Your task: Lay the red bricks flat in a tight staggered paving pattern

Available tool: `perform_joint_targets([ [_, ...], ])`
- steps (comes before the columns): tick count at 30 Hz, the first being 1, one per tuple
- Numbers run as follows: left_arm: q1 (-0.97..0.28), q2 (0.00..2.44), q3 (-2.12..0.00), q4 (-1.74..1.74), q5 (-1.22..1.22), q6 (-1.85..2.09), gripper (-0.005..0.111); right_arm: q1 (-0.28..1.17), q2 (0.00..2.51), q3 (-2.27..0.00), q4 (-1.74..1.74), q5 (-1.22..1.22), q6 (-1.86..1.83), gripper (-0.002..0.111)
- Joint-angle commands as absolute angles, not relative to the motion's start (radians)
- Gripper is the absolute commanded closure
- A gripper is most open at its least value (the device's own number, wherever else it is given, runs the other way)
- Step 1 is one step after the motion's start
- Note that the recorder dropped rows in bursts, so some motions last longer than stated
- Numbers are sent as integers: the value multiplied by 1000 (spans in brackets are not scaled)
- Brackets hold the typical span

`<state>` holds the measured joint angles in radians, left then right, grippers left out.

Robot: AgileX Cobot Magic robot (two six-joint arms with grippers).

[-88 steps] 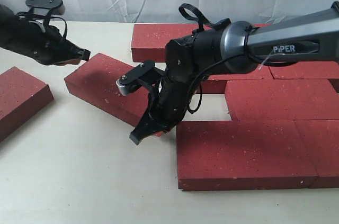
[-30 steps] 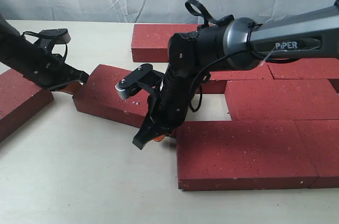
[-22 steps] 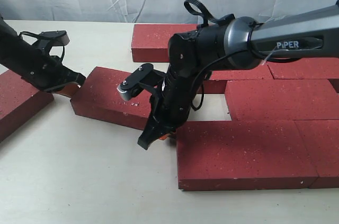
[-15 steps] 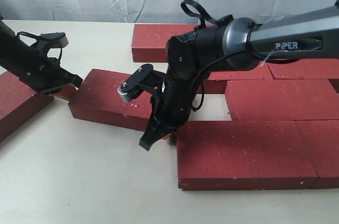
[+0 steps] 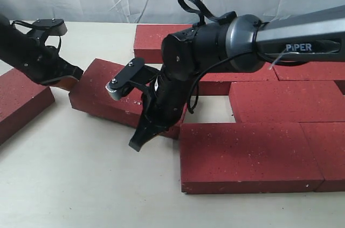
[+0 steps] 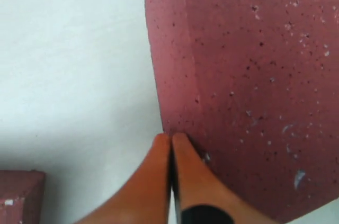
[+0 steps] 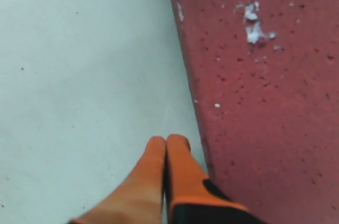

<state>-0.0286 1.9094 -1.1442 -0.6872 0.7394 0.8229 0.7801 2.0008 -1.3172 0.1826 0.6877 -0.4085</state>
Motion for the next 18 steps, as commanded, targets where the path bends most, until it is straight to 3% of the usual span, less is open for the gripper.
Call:
perform_joint_targets([
  [1, -50, 1902, -1134, -565, 772, 684, 107, 781, 1994, -1321, 158, 679, -418, 109],
  [18, -50, 1902, -1134, -301, 672, 441, 107, 781, 2000, -1321, 119, 682, -418, 109],
])
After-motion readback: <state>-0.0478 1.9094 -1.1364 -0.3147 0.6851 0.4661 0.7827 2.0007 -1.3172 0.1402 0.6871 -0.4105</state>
